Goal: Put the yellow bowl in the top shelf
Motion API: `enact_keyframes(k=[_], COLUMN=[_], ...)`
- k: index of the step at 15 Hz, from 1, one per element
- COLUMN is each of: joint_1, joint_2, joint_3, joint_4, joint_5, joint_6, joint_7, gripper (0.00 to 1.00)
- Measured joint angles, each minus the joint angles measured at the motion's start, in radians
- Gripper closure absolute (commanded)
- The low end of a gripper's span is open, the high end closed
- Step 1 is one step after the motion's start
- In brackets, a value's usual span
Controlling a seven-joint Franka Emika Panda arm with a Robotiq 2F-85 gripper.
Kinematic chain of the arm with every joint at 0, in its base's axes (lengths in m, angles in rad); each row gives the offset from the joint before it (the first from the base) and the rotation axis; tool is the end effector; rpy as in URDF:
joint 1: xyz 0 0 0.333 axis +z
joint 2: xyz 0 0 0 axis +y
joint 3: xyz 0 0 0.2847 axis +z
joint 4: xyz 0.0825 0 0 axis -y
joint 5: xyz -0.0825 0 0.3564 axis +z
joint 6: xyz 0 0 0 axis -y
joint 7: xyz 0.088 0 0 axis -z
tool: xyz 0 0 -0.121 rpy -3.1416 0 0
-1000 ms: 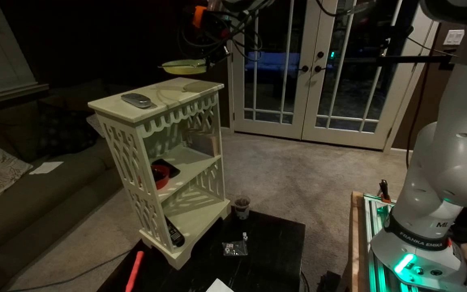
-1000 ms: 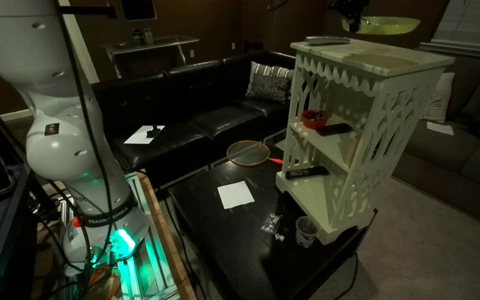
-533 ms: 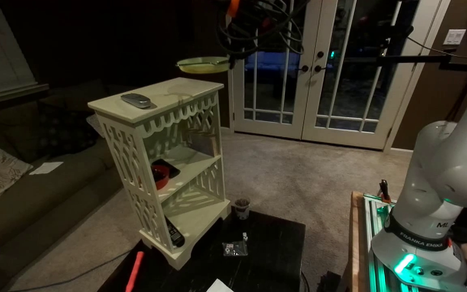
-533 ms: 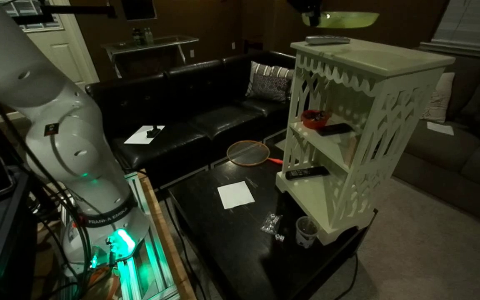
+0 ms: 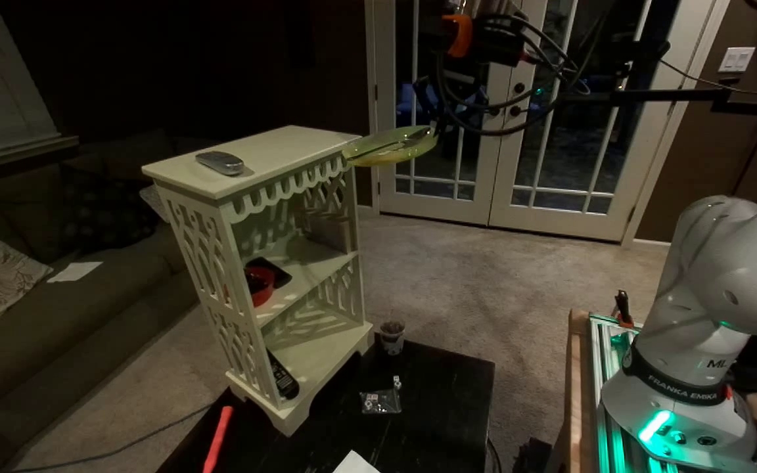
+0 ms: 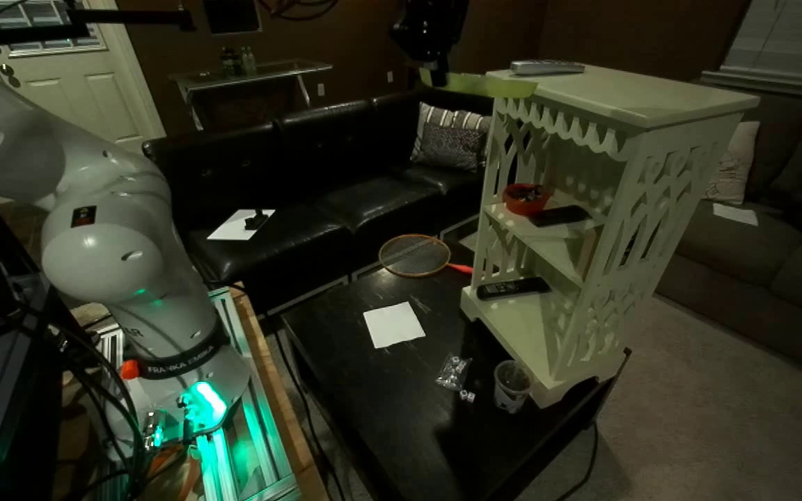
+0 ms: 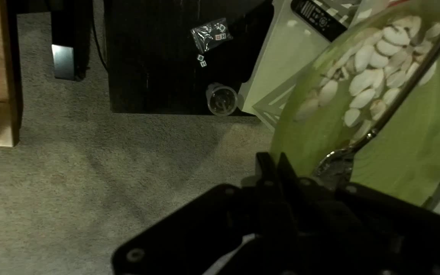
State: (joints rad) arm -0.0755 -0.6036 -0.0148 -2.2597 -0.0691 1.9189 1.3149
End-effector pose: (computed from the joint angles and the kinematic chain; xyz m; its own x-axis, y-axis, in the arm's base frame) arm 0.3827 -0.0415 0.5722 0.1651 -0.9785 0.1240 -0.9530 -0.1906 -0.2354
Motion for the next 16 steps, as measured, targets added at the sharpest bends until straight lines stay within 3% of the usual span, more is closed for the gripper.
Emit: enact_keyframes(k=[10,16], joint_1=[-0.013,0.002], joint_2=[-0.008,0.009], joint_3=[0.032,0.047], joint_4=[-0.063,-0.172], joint_5=[0.006,0.059], joint_6=[0.035,0.080], joint_7=[-0.008,-0.080], gripper=[0.99,0.99])
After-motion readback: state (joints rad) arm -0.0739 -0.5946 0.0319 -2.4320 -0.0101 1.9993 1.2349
